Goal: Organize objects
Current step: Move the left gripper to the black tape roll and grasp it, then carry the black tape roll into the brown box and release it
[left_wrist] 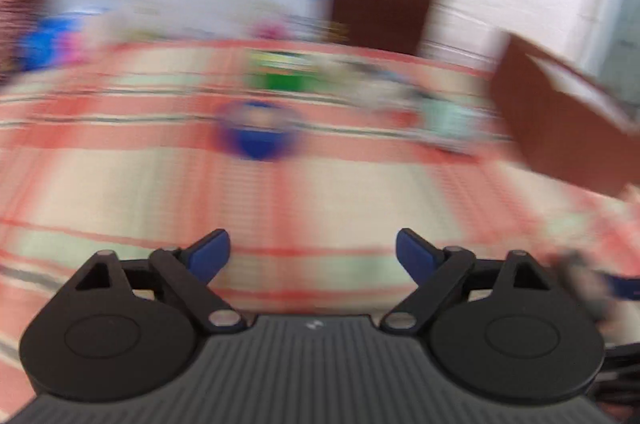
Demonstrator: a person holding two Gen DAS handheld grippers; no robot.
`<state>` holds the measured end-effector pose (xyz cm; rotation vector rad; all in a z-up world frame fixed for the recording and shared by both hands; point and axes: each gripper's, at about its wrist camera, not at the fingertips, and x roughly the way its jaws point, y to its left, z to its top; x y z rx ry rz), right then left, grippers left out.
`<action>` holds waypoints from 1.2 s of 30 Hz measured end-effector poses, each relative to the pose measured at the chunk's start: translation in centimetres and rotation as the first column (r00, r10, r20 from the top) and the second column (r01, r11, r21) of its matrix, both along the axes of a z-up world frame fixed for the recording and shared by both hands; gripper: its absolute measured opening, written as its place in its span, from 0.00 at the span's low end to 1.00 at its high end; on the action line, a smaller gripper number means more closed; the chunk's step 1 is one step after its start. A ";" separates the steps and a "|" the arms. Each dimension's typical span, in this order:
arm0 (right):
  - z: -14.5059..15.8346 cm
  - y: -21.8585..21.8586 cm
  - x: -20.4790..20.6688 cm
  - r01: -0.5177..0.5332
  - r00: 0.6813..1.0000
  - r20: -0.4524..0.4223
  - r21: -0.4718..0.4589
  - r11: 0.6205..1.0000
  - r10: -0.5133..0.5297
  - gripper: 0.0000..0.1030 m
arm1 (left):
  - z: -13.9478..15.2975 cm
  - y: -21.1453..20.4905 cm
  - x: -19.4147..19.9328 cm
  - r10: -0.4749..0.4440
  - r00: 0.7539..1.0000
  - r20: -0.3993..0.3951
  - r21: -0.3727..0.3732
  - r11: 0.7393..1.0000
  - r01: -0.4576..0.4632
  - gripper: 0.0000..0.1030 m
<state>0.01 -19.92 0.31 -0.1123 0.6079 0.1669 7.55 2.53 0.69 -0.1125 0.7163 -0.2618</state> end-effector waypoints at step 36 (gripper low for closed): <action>5.9 -16.8 12.3 0.282 0.901 0.341 0.005 0.959 -0.267 0.72 | 8.9 -33.6 12.4 -0.501 0.864 0.055 0.045 0.866 0.499 0.38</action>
